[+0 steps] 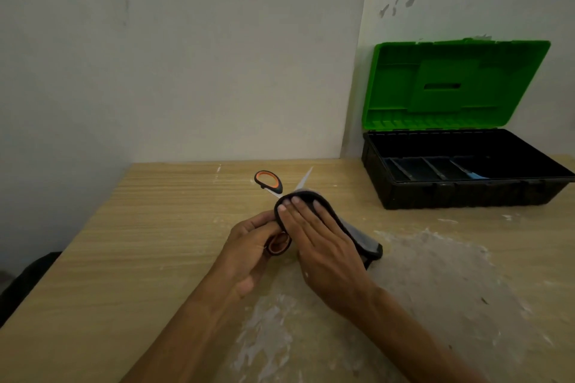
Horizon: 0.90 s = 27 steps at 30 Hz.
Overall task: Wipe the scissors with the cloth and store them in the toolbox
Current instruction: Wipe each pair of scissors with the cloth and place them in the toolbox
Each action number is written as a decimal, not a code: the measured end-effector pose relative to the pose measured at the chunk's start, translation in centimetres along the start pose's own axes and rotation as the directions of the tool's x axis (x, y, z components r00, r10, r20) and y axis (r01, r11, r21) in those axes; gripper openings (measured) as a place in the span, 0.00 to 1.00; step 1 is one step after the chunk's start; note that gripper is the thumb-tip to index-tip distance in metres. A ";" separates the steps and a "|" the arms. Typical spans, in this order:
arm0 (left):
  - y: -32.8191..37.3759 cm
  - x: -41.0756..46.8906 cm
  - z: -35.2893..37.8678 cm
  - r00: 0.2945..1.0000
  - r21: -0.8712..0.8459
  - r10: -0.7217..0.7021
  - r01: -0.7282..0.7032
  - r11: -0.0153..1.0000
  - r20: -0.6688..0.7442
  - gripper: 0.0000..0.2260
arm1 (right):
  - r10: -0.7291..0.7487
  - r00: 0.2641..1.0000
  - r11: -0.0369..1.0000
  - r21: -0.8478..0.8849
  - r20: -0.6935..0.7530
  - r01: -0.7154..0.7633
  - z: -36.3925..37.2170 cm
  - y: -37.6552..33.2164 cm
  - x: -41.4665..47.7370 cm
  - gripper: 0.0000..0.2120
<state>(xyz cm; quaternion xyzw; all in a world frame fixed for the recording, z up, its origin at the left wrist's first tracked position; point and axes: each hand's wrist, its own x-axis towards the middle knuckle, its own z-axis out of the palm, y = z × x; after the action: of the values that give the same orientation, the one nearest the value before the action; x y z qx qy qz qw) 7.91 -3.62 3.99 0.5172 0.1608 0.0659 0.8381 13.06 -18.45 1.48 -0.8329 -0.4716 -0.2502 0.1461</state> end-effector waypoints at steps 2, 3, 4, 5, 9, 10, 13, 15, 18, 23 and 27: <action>0.1 0.1 0.0 1.000 0.006 -0.003 0.003 1.000 -0.010 0.10 | -0.023 1.000 0.999 -0.044 -0.018 0.023 0.1 0.2 -0.1 0.30; 0.2 0.2 -0.1 1.000 0.006 -0.003 0.003 1.000 -0.023 0.10 | -0.031 0.999 0.998 -0.059 -0.022 0.029 0.1 0.3 -0.1 0.30; 0.3 0.3 -0.2 0.999 -0.002 -0.002 0.002 1.000 -0.040 0.10 | -0.033 0.999 0.998 -0.063 -0.032 0.031 0.1 0.4 -0.2 0.29; 0.5 0.4 -0.3 0.998 -0.016 -0.001 0.000 1.000 -0.058 0.10 | -0.032 0.999 0.998 -0.053 -0.037 0.030 0.1 0.6 -0.3 0.29; 0.9 0.6 -0.8 0.995 -0.055 -0.011 0.005 0.998 -0.101 0.09 | -0.018 1.000 0.997 0.070 -0.001 0.018 0.4 1.2 -0.2 0.28; 0.9 0.6 -0.8 0.994 -0.057 -0.012 0.006 0.998 -0.108 0.09 | -0.020 1.000 0.996 0.085 0.006 0.019 0.5 1.4 -0.3 0.28; 1.3 0.6 -1.0 0.991 -0.077 -0.001 -0.010 0.997 -0.136 0.09 | -0.001 1.000 0.994 0.109 0.026 -0.002 0.6 2.5 -0.5 0.29; 1.9 0.6 -1.4 0.987 -0.087 0.026 -0.040 0.995 -0.156 0.09 | 0.075 0.997 0.983 0.168 0.005 -0.075 0.1 3.2 -0.4 0.27; 2.4 0.4 -1.5 0.980 -0.052 0.092 -0.103 0.993 -0.179 0.08 | 0.263 0.961 0.908 0.359 -0.087 -0.216 -1.0 2.6 -0.1 0.27; 1.4 0.0 -0.5 0.962 0.142 0.227 -0.206 0.968 -0.152 0.09 | 0.642 0.751 0.578 0.741 -0.154 -0.342 -2.8 0.9 2.0 0.19; 0.5 -0.1 0.1 0.962 0.220 0.247 -0.219 0.951 -0.112 0.08 | 0.353 0.893 0.839 0.517 -0.278 -0.171 -4.2 0.1 1.7 0.16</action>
<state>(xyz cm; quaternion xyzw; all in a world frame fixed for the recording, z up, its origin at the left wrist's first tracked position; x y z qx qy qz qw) 7.86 -3.49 4.52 0.6104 0.1618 0.1832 0.7534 12.71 -19.30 5.98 -0.7671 -0.3627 -0.2520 0.4653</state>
